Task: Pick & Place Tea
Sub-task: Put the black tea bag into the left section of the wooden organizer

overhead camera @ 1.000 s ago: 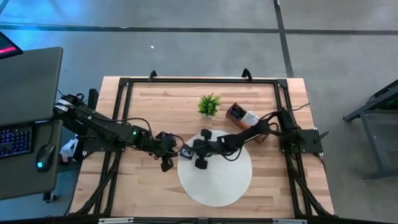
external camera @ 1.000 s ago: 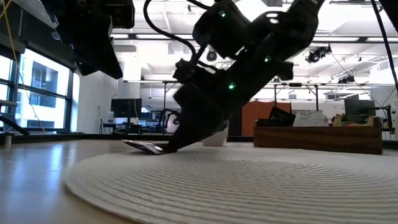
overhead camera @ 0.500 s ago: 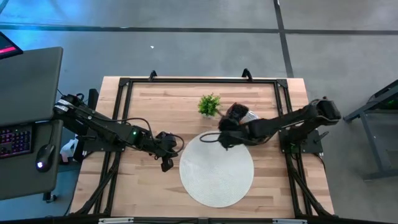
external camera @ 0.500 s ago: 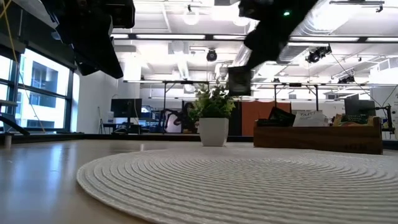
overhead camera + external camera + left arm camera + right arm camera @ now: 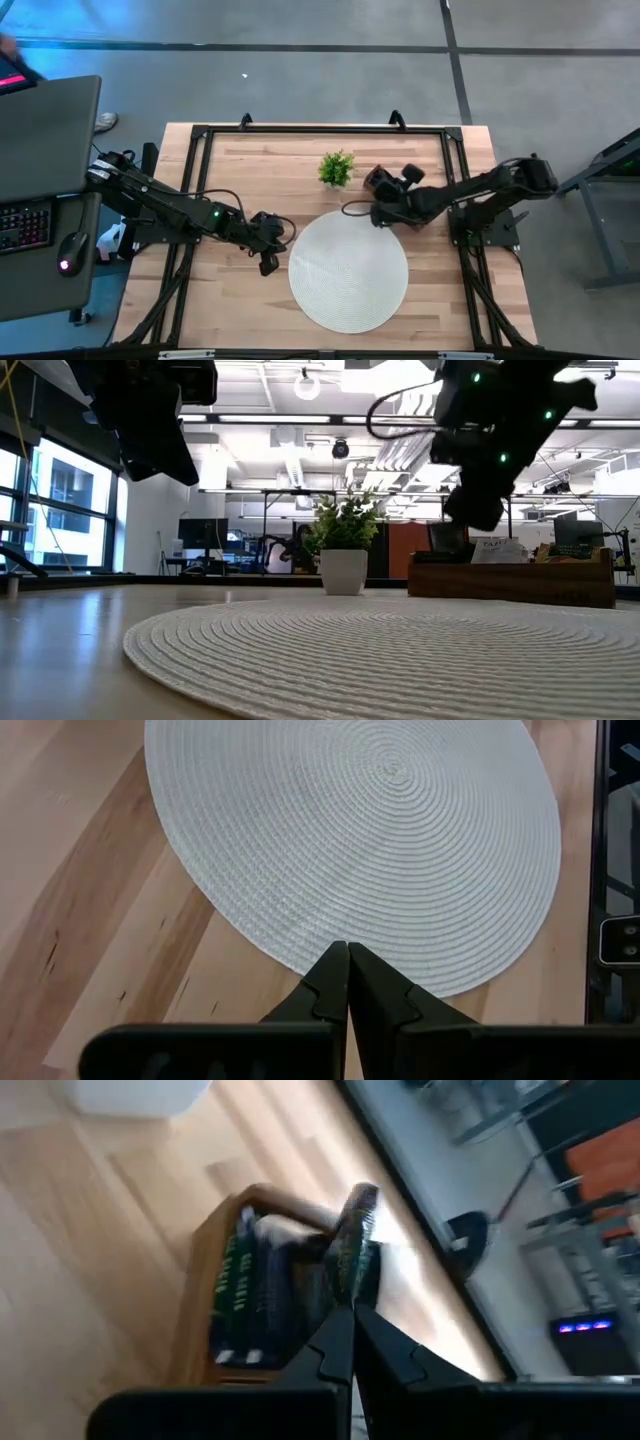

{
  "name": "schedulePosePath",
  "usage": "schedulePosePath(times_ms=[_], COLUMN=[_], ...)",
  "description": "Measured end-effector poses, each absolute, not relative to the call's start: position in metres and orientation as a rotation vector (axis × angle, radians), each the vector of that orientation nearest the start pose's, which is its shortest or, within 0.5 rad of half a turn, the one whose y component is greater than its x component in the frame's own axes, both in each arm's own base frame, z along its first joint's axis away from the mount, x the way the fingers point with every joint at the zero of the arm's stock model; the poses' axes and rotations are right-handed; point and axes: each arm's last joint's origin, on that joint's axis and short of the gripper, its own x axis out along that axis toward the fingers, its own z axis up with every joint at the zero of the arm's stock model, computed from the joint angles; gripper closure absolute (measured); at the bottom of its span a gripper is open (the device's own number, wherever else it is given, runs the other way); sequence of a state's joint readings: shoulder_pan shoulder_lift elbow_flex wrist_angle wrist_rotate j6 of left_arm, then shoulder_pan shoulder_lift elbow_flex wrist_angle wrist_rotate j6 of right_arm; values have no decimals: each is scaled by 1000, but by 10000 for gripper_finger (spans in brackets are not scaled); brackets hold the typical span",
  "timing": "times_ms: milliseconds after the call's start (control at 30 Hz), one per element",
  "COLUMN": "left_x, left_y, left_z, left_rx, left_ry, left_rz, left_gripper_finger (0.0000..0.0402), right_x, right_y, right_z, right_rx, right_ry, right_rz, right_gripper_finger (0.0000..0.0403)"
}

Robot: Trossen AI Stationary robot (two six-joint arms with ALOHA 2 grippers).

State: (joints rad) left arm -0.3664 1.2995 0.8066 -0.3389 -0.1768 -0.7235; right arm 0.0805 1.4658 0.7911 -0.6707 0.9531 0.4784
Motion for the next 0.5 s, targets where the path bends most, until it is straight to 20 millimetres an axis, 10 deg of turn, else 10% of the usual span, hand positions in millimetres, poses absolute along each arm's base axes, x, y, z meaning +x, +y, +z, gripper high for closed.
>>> schedulePosePath(times_ms=[500], left_x=[243], left_y=[-87], left_z=[224], left_rx=[-464], left_ry=[808], left_rz=[145], left_gripper_finger=[397], right_x=[246], right_y=[-35], right_z=[167], right_rx=[-220], right_ry=[1054], right_rz=[-866], right_gripper_finger=[360])
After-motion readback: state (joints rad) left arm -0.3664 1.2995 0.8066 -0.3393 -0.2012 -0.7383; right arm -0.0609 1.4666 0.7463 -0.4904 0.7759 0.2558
